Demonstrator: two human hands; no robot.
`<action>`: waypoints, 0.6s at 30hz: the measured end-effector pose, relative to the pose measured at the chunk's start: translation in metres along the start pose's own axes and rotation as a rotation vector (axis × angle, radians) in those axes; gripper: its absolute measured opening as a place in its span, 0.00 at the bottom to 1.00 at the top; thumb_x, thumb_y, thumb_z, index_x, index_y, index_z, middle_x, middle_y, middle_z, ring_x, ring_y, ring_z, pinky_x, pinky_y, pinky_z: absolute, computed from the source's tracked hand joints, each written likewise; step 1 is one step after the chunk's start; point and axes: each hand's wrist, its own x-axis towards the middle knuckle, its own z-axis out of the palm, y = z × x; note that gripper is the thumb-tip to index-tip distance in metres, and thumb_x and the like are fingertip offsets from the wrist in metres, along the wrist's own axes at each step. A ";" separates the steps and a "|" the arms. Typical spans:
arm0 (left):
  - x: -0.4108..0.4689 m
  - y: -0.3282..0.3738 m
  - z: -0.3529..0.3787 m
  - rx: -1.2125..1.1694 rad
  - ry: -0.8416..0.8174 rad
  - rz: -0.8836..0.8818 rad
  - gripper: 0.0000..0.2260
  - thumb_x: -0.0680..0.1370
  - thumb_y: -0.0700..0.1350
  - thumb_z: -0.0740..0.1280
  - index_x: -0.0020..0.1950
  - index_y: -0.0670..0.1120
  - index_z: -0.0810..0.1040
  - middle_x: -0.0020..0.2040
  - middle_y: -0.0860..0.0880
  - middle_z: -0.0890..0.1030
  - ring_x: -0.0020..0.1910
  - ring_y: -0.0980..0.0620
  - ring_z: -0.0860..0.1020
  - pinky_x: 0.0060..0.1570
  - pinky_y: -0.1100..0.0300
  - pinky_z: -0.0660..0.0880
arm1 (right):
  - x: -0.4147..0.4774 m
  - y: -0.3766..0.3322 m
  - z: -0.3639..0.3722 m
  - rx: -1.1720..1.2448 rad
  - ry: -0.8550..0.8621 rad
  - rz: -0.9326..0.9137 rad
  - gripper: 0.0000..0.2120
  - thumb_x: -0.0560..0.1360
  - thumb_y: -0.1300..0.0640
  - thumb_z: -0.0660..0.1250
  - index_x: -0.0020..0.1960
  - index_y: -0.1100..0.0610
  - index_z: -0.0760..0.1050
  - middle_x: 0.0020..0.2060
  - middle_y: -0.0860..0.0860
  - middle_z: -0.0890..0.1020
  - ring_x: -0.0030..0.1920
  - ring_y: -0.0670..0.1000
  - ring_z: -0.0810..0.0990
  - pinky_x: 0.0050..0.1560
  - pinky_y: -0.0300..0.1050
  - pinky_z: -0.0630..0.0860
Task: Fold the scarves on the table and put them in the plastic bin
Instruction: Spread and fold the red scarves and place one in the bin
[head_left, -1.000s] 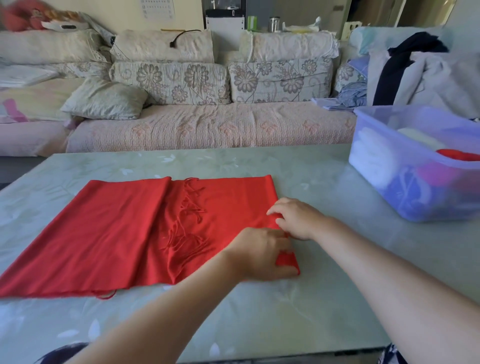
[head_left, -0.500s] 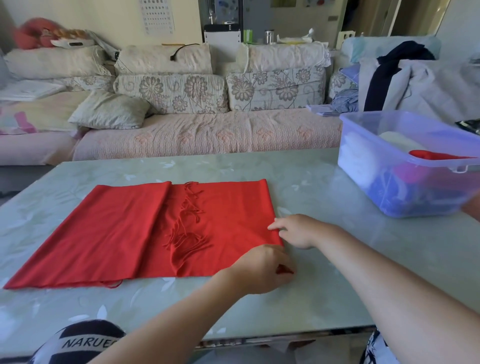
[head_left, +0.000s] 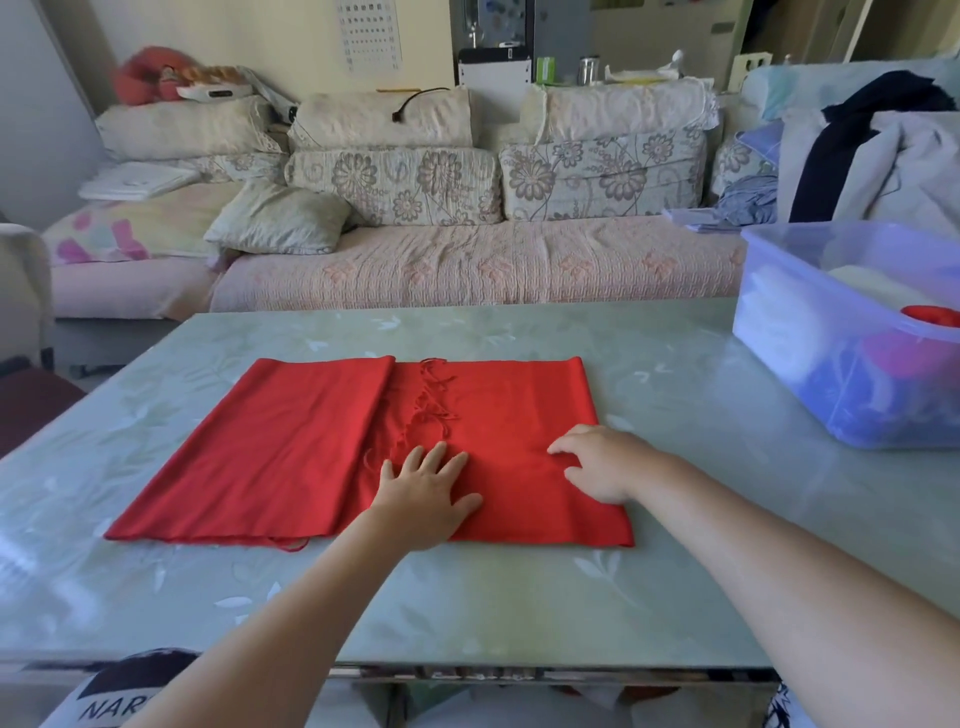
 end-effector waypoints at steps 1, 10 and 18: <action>0.000 0.000 -0.003 0.027 0.023 0.002 0.30 0.80 0.66 0.52 0.80 0.56 0.51 0.80 0.50 0.51 0.79 0.45 0.50 0.75 0.40 0.49 | 0.002 0.000 -0.002 -0.011 0.024 0.003 0.19 0.79 0.51 0.60 0.70 0.44 0.72 0.70 0.47 0.72 0.71 0.52 0.70 0.72 0.51 0.65; 0.025 0.052 -0.038 -0.200 0.283 0.487 0.11 0.79 0.49 0.63 0.59 0.56 0.80 0.55 0.56 0.78 0.53 0.54 0.77 0.49 0.55 0.76 | 0.040 0.030 -0.022 0.142 0.273 0.179 0.14 0.79 0.54 0.60 0.58 0.46 0.80 0.62 0.48 0.81 0.62 0.54 0.78 0.61 0.46 0.73; 0.063 0.116 -0.017 -0.151 0.194 0.843 0.20 0.78 0.39 0.63 0.68 0.54 0.76 0.67 0.55 0.75 0.62 0.52 0.76 0.53 0.57 0.74 | 0.090 0.062 -0.031 0.058 0.312 0.303 0.13 0.78 0.54 0.59 0.49 0.51 0.82 0.54 0.53 0.84 0.55 0.59 0.80 0.50 0.46 0.73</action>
